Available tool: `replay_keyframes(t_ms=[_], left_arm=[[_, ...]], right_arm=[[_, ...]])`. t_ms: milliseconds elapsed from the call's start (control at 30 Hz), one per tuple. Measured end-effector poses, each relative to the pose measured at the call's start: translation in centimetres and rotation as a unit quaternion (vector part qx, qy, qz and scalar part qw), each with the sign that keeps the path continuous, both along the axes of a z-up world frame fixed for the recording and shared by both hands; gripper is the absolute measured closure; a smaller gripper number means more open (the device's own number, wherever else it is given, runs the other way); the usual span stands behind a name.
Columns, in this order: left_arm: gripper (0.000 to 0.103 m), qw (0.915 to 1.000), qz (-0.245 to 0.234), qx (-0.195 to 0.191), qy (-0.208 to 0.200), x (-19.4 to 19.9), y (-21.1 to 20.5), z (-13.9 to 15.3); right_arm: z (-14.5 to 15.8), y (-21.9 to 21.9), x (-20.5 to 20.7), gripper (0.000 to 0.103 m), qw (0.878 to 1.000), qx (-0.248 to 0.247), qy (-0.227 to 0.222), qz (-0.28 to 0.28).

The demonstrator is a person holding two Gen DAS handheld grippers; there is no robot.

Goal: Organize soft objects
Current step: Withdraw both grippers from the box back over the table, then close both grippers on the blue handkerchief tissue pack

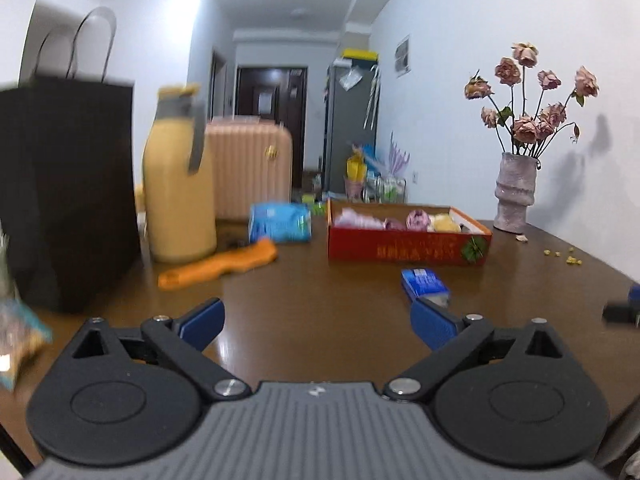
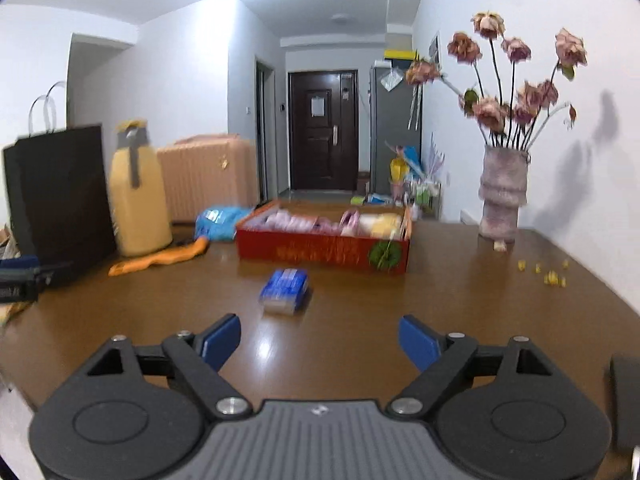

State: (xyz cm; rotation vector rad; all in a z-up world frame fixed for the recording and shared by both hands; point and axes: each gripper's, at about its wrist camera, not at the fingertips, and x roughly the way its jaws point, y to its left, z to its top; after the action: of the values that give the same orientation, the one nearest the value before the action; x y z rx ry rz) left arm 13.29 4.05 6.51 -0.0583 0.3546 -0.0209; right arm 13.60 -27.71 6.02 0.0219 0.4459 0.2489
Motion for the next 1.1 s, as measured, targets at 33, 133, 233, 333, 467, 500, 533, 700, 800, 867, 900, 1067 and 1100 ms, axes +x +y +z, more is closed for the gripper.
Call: replay_keyframes(t_ms=[33,133,233,333,467,500,533,700,800,867,900,1067,1100], left_arm=[[0.002,1.0,0.0,-0.002,0.005,-0.3,0.2,-0.2],[0.002,0.9999,0.005,0.014,-0.001,-0.7,0.7,-0.1],[0.001,0.9999,0.004,0.011,-0.01,-0.4,0.7,0.1],[0.0,0.9999,-0.005,0.003,-0.008,0.3,0.4,0.0],[0.0,0.9998,-0.017,0.0,0.01,2.0,-0.2,-0.9],[0.0,0.9997,-0.019,-0.002,0.015,2.6,-0.3,-1.2],[0.0,0.9995,-0.022,-0.003,0.02,3.3,-0.5,-1.4],[0.0,0.9986,-0.043,0.003,0.031,7.6,-1.6,-2.1],[0.0,0.9977,-0.057,0.008,0.034,10.6,-2.3,-2.6],[0.0,0.997,-0.066,0.013,0.038,13.1,-2.7,-2.9],[0.0,0.9968,-0.068,0.014,0.041,14.1,-2.9,-3.1],[0.0,0.9961,-0.069,0.009,0.056,19.6,-2.9,-3.6],[0.0,0.9959,-0.07,0.004,0.057,20.3,-2.9,-3.6]], right_arm=[[-0.4,0.0,-0.5,0.017,1.0,0.016,0.017,0.005],[-0.8,0.5,-1.6,0.017,0.998,0.03,0.038,0.028],[-0.4,0.8,-1.8,0.017,0.999,0.01,0.027,0.024],[-0.2,0.3,-0.9,0.017,0.999,0.02,0.036,0.009],[-0.7,0.4,1.5,0.017,0.999,0.01,0.044,0.002],[-0.9,0.5,2.4,0.017,0.999,0.011,0.046,0.002],[-1.1,0.6,3.3,0.017,0.999,0.013,0.049,0.004],[-2.5,2.4,9.1,0.017,0.998,0.008,0.059,0.013],[-3.5,4.0,13.3,0.018,0.998,0.001,0.063,0.031],[-4.4,5.3,16.7,0.019,0.997,-0.002,0.07,0.038],[-4.8,6.0,18.5,0.02,0.996,-0.007,0.077,0.038],[-7.0,9.1,25.8,0.038,0.993,-0.035,0.1,0.047],[-7.3,9.4,26.6,0.045,0.993,-0.034,0.101,0.052]])
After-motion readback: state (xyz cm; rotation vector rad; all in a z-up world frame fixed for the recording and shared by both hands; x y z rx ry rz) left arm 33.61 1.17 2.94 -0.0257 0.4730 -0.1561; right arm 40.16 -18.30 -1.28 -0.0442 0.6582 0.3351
